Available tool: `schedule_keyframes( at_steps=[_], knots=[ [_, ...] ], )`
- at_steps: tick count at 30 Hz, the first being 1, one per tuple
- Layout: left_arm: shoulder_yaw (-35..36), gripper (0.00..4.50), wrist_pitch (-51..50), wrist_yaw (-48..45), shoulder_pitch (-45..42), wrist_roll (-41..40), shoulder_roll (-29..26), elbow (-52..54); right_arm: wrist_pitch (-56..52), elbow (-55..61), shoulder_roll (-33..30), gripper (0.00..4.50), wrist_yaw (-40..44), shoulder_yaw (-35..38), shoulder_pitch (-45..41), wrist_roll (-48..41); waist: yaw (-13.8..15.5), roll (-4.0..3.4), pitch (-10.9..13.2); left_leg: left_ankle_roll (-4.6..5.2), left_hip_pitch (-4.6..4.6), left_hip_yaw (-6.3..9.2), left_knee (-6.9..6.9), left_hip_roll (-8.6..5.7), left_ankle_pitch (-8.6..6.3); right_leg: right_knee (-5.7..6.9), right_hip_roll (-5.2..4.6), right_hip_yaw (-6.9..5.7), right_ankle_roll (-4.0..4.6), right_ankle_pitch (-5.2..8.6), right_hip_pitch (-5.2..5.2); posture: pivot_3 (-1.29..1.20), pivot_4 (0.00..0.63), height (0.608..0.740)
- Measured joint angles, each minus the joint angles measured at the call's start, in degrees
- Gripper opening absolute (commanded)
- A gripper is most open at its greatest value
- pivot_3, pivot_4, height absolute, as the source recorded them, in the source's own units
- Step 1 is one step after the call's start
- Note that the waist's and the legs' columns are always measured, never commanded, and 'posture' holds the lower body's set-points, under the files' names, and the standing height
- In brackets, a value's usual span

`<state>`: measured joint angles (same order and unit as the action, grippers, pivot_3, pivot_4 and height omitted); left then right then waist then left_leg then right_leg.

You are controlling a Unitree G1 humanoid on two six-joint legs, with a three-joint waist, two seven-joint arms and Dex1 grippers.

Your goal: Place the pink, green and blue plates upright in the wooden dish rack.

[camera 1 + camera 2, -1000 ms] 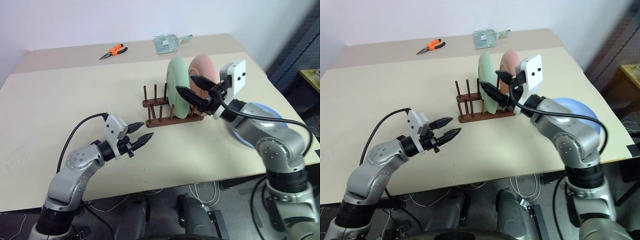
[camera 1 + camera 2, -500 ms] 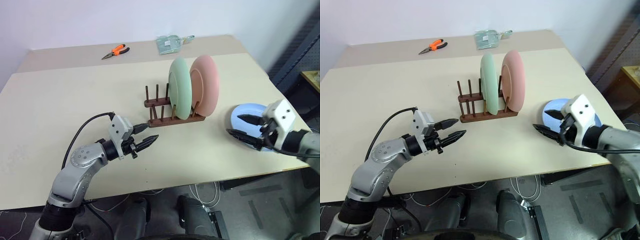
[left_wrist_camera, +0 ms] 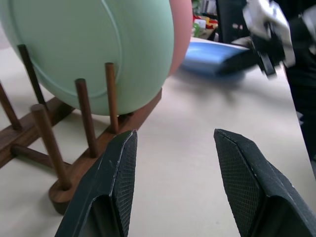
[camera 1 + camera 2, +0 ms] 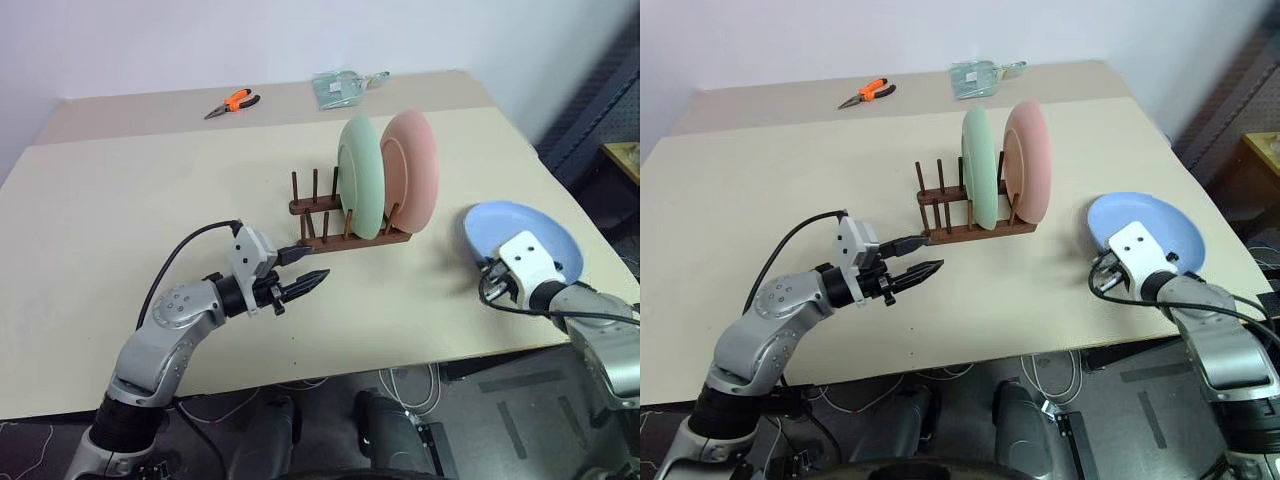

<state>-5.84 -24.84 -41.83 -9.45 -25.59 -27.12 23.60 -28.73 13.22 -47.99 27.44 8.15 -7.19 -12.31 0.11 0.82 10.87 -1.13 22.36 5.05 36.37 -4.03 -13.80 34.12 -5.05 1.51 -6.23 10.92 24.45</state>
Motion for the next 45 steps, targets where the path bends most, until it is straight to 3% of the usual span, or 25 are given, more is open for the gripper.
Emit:
schedule_keyframes(
  at_steps=[2,5,9,10,13,16,21,27,43,45],
  knots=[
    [0.10,2.55,0.16,-0.01,0.61,0.07,-0.07,0.02,0.69,1.34,0.83,0.04,0.00,2.38,-5.33,-1.74,-0.25,-0.06,0.03,0.00,0.01,0.00,0.00,0.00,0.00,0.00,0.00,0.01,-0.01,0.00,0.01,0.00,0.150,0.739],
    [1.22,2.55,2.89,1.97,1.59,1.22,1.43,-0.38,-1.23,5.42,4.67,0.04,-0.62,8.68,-18.94,-11.86,-0.70,-0.10,0.10,0.00,0.01,0.09,-0.04,0.01,0.00,0.01,0.01,-0.04,0.01,-0.03,0.01,0.00,0.150,0.739],
    [5.66,2.55,4.28,3.26,5.06,1.23,0.82,-0.95,-8.74,12.89,11.65,0.04,-5.94,15.56,-30.81,-38.96,-0.72,0.06,0.05,0.06,0.00,0.23,-0.21,0.09,-0.04,-0.03,0.05,-0.14,-0.13,-0.14,0.01,0.00,0.150,0.739],
    [6.94,2.55,4.36,3.28,7.15,1.29,-0.05,-1.26,-9.80,15.06,14.79,0.04,-8.97,15.80,-31.68,-49.93,-0.77,0.07,0.04,0.10,0.00,0.33,-0.23,0.10,-0.06,-0.03,0.02,-0.13,-0.12,-0.14,0.02,0.00,0.150,0.739],
    [9.44,2.55,4.68,3.34,10.30,1.39,-1.32,-2.88,-9.67,19.42,22.33,0.04,-17.34,11.78,-31.17,-70.87,-0.89,0.02,0.07,0.12,0.02,0.33,-0.19,0.08,-0.07,-0.01,-0.02,-0.05,0.06,-0.04,0.08,0.00,0.150,0.739],
    [12.50,2.55,6.62,3.55,12.22,1.67,-2.08,-5.22,-9.66,21.54,26.19,0.04,-23.58,5.16,-28.73,-80.32,-0.75,0.02,0.06,0.12,0.02,0.29,-0.11,0.06,-0.07,-0.02,-0.10,-0.06,0.09,-0.03,0.04,0.00,0.150,0.739],
    [14.64,2.55,9.36,3.49,14.62,2.60,-2.12,-7.93,-8.32,19.09,30.57,0.04,-31.27,-1.06,-26.71,-85.76,-0.79,-0.01,0.06,0.12,0.03,0.21,-0.17,0.03,-0.07,-0.02,-0.16,-0.04,0.08,-0.03,0.12,0.00,0.150,0.739],
    [13.95,2.55,10.61,3.63,15.42,2.63,-0.77,-7.56,-6.82,11.11,35.88,0.04,-39.34,-6.12,-27.43,-82.74,-0.97,-0.06,0.03,0.11,0.02,0.17,-0.19,0.05,-0.07,0.03,-0.11,-0.01,0.10,-0.04,0.17,0.00,0.150,0.739],
    [11.10,2.55,10.24,3.57,16.05,3.45,0.13,-5.82,-9.58,0.32,38.49,0.04,-44.99,-8.46,-32.61,-74.72,-1.04,-0.09,0.04,0.11,0.04,0.12,-0.24,0.06,-0.07,0.03,-0.07,0.00,0.08,-0.05,0.23,0.00,0.150,0.739],
    [10.97,2.55,10.11,3.58,15.98,3.59,0.13,-5.35,-10.88,-1.33,38.48,0.71,-44.82,-8.84,-33.36,-73.18,-1.06,-0.09,0.04,0.11,0.04,0.12,-0.24,0.06,-0.06,0.03,-0.07,-0.01,0.09,-0.05,0.23,0.00,0.150,0.739]
  ],
)
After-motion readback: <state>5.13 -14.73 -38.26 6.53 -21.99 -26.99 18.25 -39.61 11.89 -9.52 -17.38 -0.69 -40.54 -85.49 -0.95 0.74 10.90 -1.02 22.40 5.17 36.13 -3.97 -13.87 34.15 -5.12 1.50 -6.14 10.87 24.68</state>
